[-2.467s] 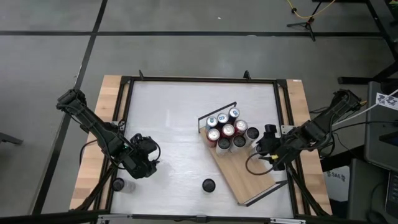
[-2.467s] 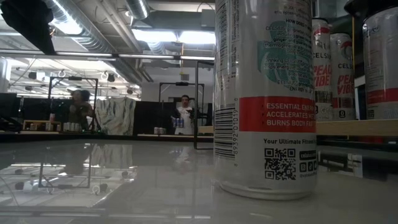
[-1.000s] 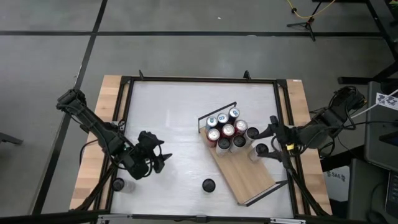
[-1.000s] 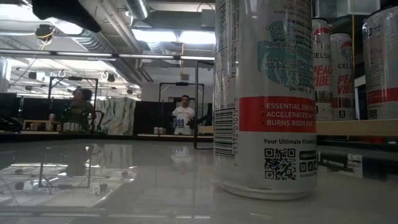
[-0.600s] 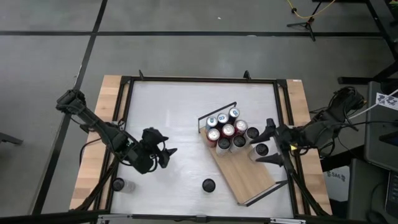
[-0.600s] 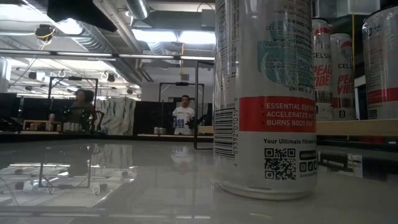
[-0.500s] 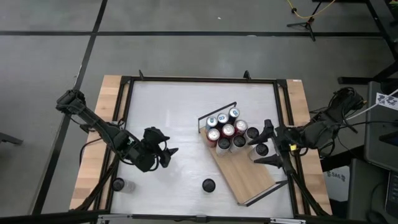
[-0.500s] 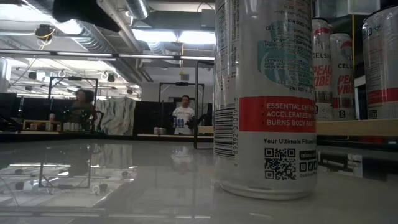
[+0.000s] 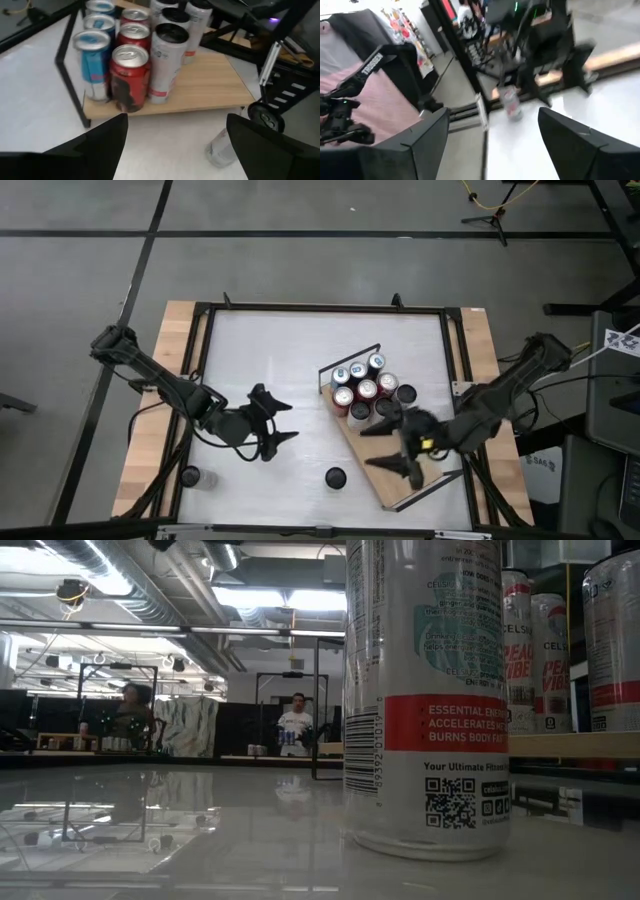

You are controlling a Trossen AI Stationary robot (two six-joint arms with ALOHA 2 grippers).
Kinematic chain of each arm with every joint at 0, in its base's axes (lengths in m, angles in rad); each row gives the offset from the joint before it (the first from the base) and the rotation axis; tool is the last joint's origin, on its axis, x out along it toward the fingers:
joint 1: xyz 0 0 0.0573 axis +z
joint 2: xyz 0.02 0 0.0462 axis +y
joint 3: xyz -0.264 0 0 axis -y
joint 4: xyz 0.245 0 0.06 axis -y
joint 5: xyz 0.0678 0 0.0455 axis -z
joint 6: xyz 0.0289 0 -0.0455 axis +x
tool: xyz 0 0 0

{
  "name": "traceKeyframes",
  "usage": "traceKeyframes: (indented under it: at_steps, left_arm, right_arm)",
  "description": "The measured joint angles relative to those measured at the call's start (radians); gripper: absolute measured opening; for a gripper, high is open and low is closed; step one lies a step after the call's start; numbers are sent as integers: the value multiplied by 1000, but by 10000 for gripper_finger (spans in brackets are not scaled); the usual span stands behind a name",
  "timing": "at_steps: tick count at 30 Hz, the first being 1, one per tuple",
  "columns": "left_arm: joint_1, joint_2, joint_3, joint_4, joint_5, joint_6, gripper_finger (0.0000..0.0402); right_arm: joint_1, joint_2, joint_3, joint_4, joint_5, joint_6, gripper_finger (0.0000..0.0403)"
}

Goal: Place canned beverage on shelf
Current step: Put the white pink soda can on the shelf aligned with the other white pink soda cans

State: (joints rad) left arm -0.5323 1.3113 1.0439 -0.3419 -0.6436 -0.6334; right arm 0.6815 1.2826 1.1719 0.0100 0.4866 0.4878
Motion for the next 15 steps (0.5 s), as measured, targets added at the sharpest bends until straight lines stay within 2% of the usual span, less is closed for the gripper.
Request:
traceKeyframes:
  at_steps: [7, 15]
  left_arm:
    - [0, 53, 0, 54, 11, 42, 332]
    - [0, 130, 0, 108, 10, 37, 332]
  right_arm:
    - [0, 88, -1, -8, -80, 161, 296]
    - [0, 105, -1, -16, -221, 313, 296]
